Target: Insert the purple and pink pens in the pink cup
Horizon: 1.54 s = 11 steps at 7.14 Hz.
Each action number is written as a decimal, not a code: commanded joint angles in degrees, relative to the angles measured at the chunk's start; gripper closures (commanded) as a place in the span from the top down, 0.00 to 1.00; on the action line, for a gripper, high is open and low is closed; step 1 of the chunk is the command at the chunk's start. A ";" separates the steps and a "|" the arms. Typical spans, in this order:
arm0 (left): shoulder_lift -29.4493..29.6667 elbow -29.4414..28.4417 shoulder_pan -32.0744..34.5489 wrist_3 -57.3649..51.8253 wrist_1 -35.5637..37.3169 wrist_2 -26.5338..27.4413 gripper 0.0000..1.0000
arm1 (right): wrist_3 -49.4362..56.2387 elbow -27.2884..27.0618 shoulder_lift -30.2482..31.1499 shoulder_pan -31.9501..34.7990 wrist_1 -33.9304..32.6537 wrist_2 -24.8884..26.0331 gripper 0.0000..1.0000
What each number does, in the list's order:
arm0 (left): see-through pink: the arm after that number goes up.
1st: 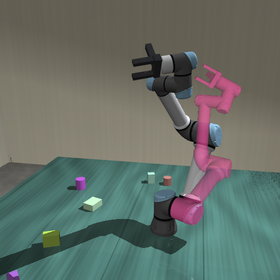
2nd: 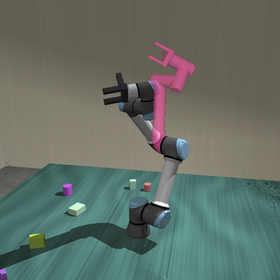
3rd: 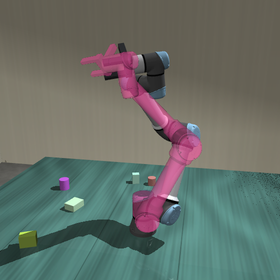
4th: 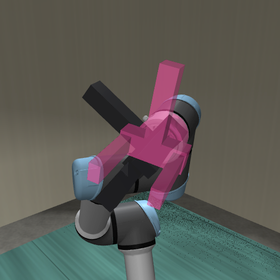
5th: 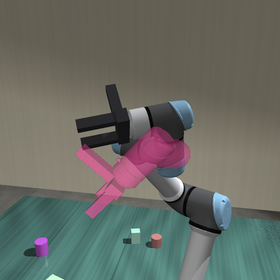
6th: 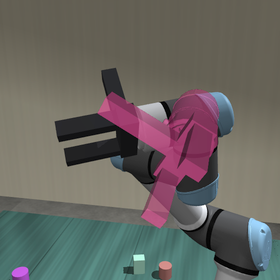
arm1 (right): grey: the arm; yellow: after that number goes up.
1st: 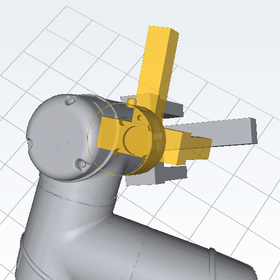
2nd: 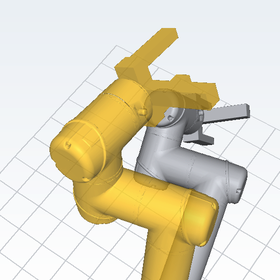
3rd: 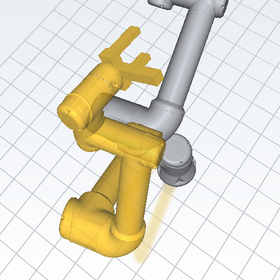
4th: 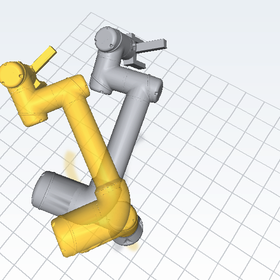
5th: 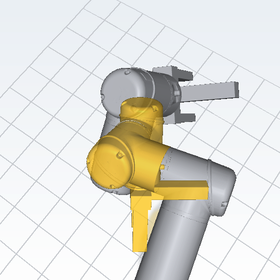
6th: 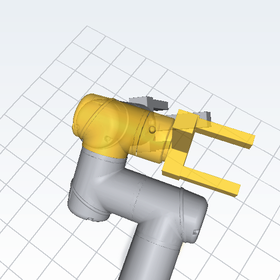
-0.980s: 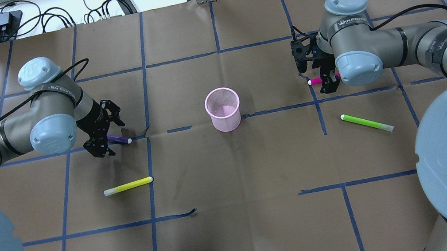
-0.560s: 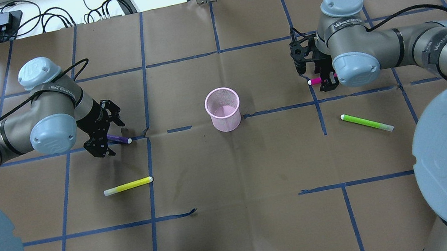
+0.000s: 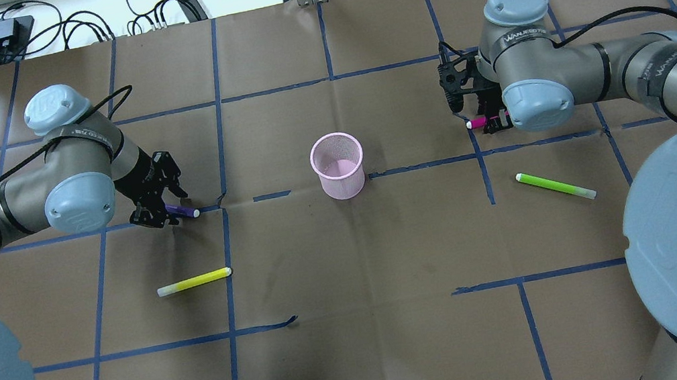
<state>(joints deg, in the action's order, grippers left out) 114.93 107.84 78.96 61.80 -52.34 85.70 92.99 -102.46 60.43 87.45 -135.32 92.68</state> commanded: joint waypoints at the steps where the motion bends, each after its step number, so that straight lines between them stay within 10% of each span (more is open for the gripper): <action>1: -0.15 -0.09 -0.04 -0.01 0.13 -0.10 0.41 | 0.18 -0.19 0.04 0.00 -0.39 0.05 0.26; 6: -0.59 -0.09 -0.21 -0.36 0.13 -1.59 0.04 | 0.62 0.42 0.65 0.00 -0.12 1.19 0.13; 11: -0.85 -0.18 -0.48 -0.36 0.04 -1.68 0.01 | -0.61 6.04 5.40 0.44 1.02 -10.79 0.10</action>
<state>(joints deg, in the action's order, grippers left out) 114.01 107.62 78.50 61.44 -52.29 84.09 92.96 -97.54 64.75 87.85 -134.52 87.72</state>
